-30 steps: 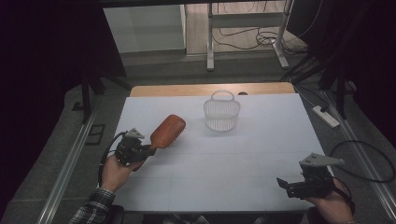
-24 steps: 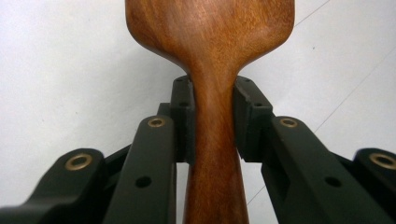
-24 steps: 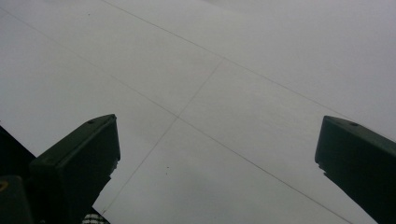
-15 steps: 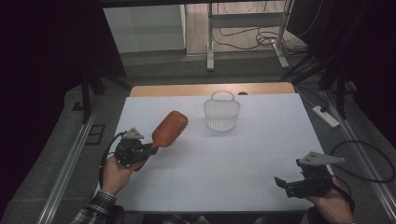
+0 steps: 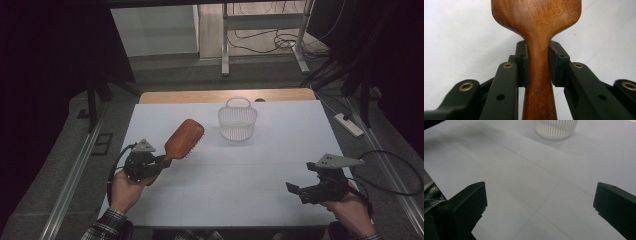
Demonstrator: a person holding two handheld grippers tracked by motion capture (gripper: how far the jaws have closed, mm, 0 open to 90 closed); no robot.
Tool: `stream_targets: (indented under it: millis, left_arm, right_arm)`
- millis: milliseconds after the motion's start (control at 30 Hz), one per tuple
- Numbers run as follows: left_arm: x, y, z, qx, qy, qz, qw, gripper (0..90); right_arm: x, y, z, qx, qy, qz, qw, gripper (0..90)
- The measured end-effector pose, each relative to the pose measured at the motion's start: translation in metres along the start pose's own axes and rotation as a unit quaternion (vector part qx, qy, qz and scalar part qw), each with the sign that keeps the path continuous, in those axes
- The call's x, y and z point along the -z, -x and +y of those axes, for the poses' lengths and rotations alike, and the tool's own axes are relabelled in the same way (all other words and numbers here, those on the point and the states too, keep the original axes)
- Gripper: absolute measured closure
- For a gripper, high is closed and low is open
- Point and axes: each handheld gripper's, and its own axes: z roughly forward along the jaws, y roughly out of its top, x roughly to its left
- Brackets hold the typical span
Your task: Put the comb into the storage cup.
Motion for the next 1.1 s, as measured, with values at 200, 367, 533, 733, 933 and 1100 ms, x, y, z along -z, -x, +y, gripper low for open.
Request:
stream_targets:
  millis: [200,367,533,733,933,1100]
  left_arm:
    - [0.002,0.007,-0.003,0.005,0.003,-0.004,1.0000,72.0]
    - [0.004,0.012,-0.001,0.004,0.010,-0.007,0.9999,72.1]
    - [0.003,0.017,0.000,0.000,0.013,-0.012,0.9998,72.1]
    - [0.002,0.020,0.003,-0.002,0.019,-0.018,0.9997,72.0]
    - [0.002,0.023,0.006,-0.006,0.026,-0.026,0.9993,72.0]
    - [0.001,0.025,0.009,-0.009,0.030,-0.030,0.9991,72.0]
  right_arm:
    - [-0.007,-0.002,0.010,-0.009,0.008,0.022,0.9997,0.0]
    - [-0.014,-0.006,0.020,-0.009,0.014,0.033,0.9993,0.0]
    - [-0.018,-0.009,0.028,-0.006,0.013,0.037,0.9992,0.0]
    - [-0.023,-0.011,0.033,-0.008,0.013,0.048,0.9987,0.0]
    - [-0.029,-0.011,0.037,-0.012,0.011,0.058,0.9982,0.0]
    - [-0.034,-0.011,0.039,-0.018,0.006,0.064,0.9978,0.0]
